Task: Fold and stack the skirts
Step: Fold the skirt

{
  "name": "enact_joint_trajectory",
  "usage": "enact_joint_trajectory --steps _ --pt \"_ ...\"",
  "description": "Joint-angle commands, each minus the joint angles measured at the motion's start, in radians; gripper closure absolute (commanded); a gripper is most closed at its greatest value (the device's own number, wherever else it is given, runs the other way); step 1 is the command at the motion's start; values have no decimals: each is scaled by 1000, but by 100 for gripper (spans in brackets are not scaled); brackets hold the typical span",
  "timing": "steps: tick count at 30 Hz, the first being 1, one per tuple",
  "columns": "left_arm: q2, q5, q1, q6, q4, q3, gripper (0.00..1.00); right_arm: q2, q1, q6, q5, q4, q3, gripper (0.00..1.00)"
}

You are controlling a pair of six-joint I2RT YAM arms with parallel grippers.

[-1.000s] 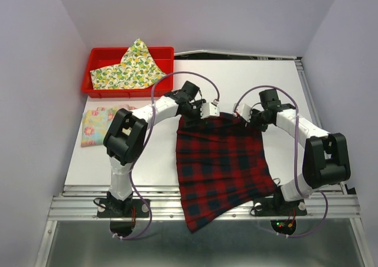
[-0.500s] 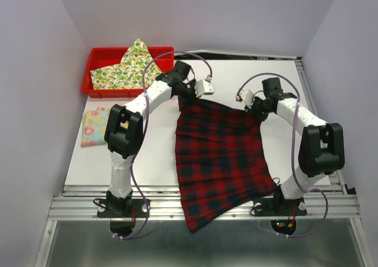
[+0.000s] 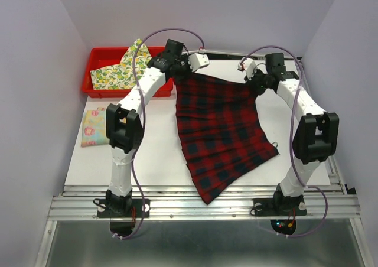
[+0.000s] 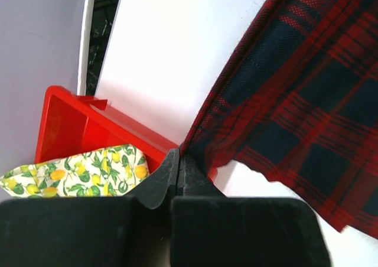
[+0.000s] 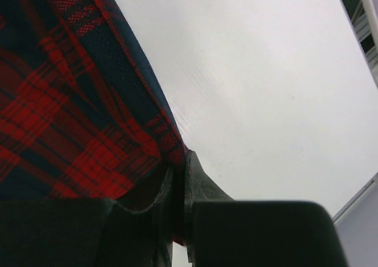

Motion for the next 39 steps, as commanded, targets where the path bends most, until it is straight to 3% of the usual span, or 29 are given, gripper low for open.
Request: enact_joint_trajectory --steps 1,5,7,10,17,19,26,32,36,38,39 --pt "-174 -86 14 -45 -11 -17 100 -113 -17 -71 35 -18 -44 99" --pt "-368 -79 -24 -71 -74 -165 100 -228 -17 -171 0 -16 -171 99" --pt "-449 -94 -61 -80 -61 -321 100 -292 -17 -208 -9 -12 -219 99" --pt "-578 -164 -203 -136 -67 -500 100 -369 -26 -259 -20 20 -344 99" --pt "-741 -212 -433 -331 -186 -664 100 -509 -26 -381 -43 45 -524 99" --pt "-767 -203 -478 -367 -194 -699 100 -552 -37 -429 -49 50 -591 99" --pt "-816 47 -587 -407 -203 -827 100 -819 -46 -552 -81 90 -903 99" --pt "-749 130 -713 -439 -134 -860 100 -978 -55 -546 -100 84 -997 99" --pt "-683 182 -768 -451 -7 -948 100 -1052 -55 -625 -57 59 -1076 98" --pt "-648 190 -782 -448 25 -978 100 -1083 -55 -662 -58 27 -1099 77" --pt "-616 185 -788 -434 37 -998 80 -1108 -55 -658 -66 -8 -1109 36"
